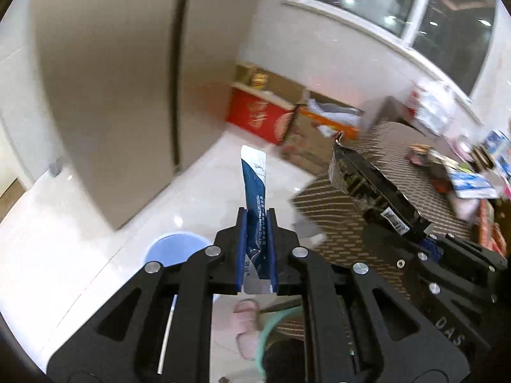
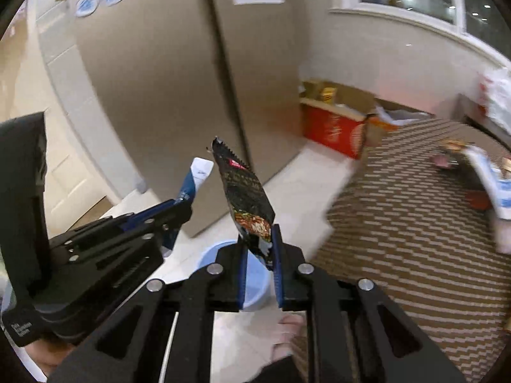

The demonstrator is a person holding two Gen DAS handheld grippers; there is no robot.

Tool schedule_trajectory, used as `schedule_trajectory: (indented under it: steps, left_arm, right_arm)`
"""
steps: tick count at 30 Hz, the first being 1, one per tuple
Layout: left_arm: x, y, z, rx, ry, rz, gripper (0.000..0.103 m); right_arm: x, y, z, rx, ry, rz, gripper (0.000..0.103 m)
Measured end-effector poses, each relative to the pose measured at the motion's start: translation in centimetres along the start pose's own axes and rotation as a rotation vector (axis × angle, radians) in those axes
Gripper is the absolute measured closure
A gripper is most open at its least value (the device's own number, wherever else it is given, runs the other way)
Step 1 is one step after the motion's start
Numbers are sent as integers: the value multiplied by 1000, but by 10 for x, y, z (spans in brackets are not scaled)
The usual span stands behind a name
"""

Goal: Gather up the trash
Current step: 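Drop the wrapper from the right tool and the tube from the left tool into the blue bin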

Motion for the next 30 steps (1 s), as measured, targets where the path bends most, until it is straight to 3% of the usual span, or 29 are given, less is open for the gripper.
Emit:
schedule_trajectory:
  steps: [7, 9, 11, 12, 20, 30]
  left_arm:
    - [75, -1, -32, 30, -158, 102, 91]
    - [90, 1, -43, 44, -204, 115, 91]
    - [102, 4, -54, 65, -220, 132, 91]
    - [107, 5, -60, 80, -228, 134, 91]
    - [103, 14, -81, 136, -205, 142, 91]
    - [93, 8, -97, 176, -163, 119, 91]
  right_arm:
    - [40, -11, -72, 45, -97, 25, 85]
    - [51, -14, -96, 44, -74, 76, 76]
    - [56, -11, -115, 58, -55, 111, 55]
    - [57, -10, -123, 72, -43, 120, 55]
    - [47, 5, -146, 113, 0, 88, 55]
    - [35, 2, -127, 47, 63, 52, 46]
Point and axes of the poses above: each gripper's, at about its wrist camera, not at the fingertips, and z roughly against the way its jaws point, x to its left, y to its underside, the point moved 3 cm from there along -z, roughly the way its jaws point, and after that the axes turned 7 degrees about -y, right-handed, at the moved point
